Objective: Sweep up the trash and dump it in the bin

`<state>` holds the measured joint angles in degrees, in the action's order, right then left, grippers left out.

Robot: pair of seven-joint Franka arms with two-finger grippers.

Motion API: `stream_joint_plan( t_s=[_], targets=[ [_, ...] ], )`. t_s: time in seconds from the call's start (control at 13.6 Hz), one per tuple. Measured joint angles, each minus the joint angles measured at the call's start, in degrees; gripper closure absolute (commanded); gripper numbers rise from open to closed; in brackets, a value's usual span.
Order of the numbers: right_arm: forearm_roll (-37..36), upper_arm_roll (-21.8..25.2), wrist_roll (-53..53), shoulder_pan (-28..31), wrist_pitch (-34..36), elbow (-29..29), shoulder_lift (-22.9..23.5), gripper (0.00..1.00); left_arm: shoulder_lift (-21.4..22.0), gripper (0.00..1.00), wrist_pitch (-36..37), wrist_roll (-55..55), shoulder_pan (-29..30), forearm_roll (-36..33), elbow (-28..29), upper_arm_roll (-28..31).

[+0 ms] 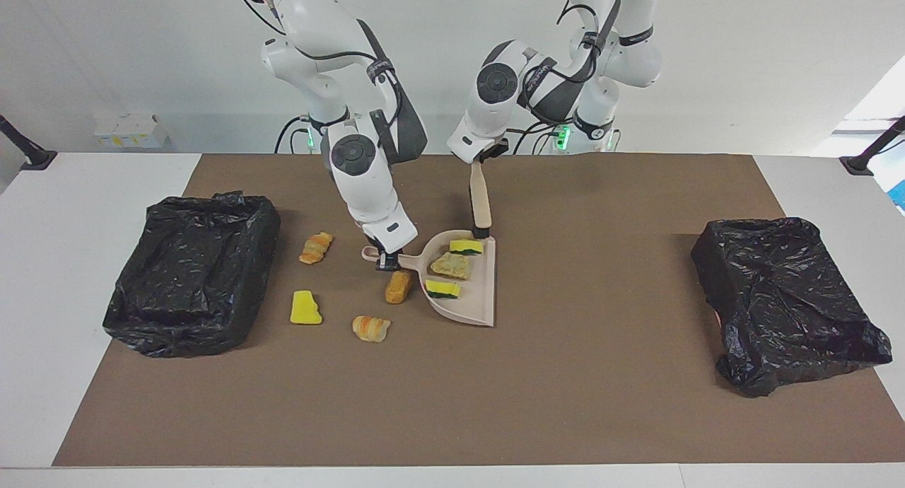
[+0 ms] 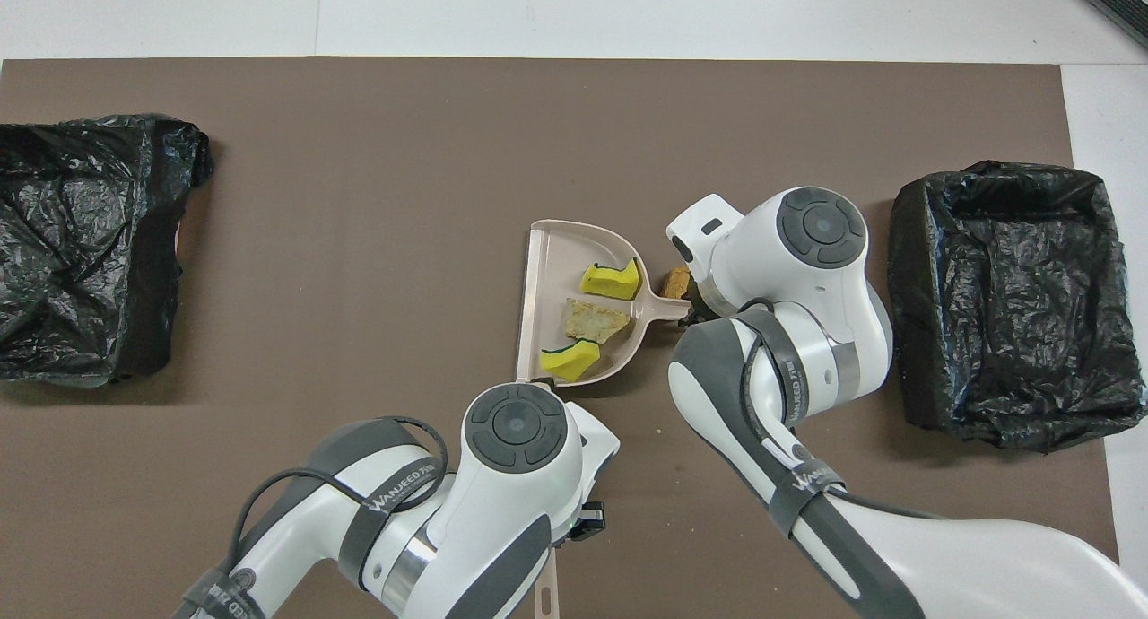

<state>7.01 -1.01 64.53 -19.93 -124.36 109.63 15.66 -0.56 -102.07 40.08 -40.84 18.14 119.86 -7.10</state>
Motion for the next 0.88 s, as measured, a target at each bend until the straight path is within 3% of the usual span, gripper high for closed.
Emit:
stream_joint_plan(
  t_s=[0.44,0.88],
  targets=[
    [0.5,0.2,0.0,0.2,0.1,-0.5,-0.6,1.00,2.1,1.00,1.6,2.1,-3.1,0.0,2.3,-1.0],
    [0.5,0.2,5.1,5.0,6.8,-5.4,-2.6,1.00,8.6,1.00,-14.3,12.9,-9.8,0.0,14.8,-1.3]
  ],
)
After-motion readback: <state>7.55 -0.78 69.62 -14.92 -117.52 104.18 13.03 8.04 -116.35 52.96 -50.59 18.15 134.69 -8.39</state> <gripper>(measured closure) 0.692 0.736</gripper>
